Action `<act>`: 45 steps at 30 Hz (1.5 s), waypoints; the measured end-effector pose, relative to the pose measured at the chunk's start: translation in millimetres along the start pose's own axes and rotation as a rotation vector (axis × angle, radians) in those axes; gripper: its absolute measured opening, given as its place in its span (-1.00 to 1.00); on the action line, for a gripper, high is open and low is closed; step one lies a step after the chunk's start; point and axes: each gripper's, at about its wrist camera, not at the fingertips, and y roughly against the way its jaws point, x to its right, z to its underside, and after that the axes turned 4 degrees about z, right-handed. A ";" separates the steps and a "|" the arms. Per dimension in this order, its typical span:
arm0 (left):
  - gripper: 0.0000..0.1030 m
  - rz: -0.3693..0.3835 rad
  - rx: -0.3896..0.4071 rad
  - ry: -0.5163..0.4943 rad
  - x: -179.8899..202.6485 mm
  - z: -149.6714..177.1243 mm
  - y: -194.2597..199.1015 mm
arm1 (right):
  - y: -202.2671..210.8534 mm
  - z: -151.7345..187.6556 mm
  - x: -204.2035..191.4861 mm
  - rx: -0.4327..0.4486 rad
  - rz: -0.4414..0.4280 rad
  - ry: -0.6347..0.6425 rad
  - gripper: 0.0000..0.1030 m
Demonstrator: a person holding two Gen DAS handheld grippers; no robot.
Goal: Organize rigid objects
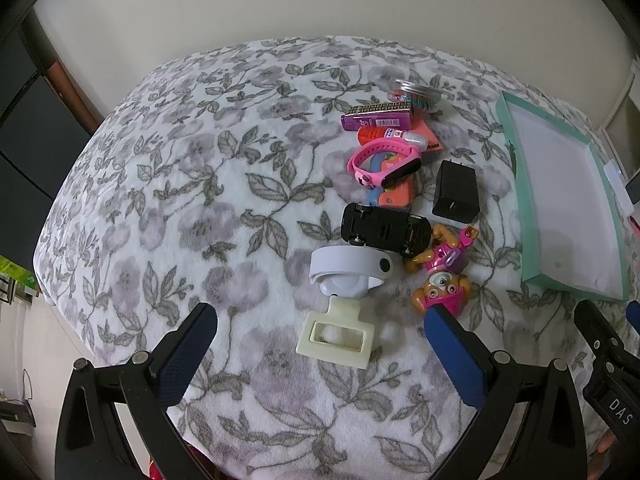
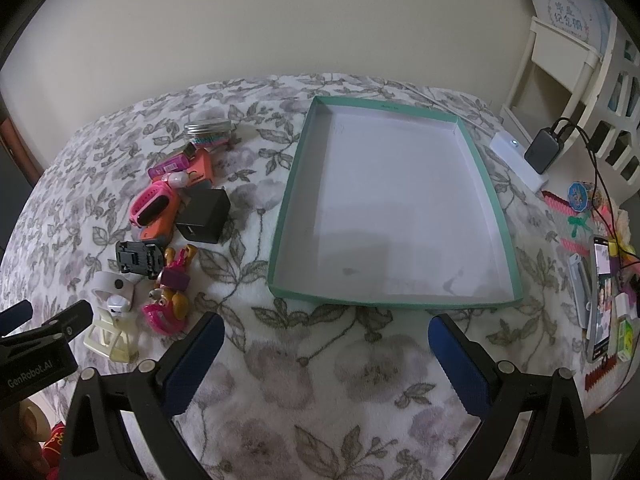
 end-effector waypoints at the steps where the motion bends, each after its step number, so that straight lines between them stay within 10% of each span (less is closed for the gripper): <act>1: 1.00 0.000 0.000 0.000 0.2 -0.1 -0.2 | 0.3 0.0 0.0 0.000 0.000 0.000 1.00; 32: 1.00 0.009 -0.046 -0.008 -3.7 0.5 -10.6 | -6.0 0.3 -1.5 -0.023 0.001 0.007 1.00; 45: 1.00 -0.018 -0.018 0.109 -34.0 -21.6 -22.8 | -16.7 -15.3 -29.8 -0.051 -0.136 0.039 1.00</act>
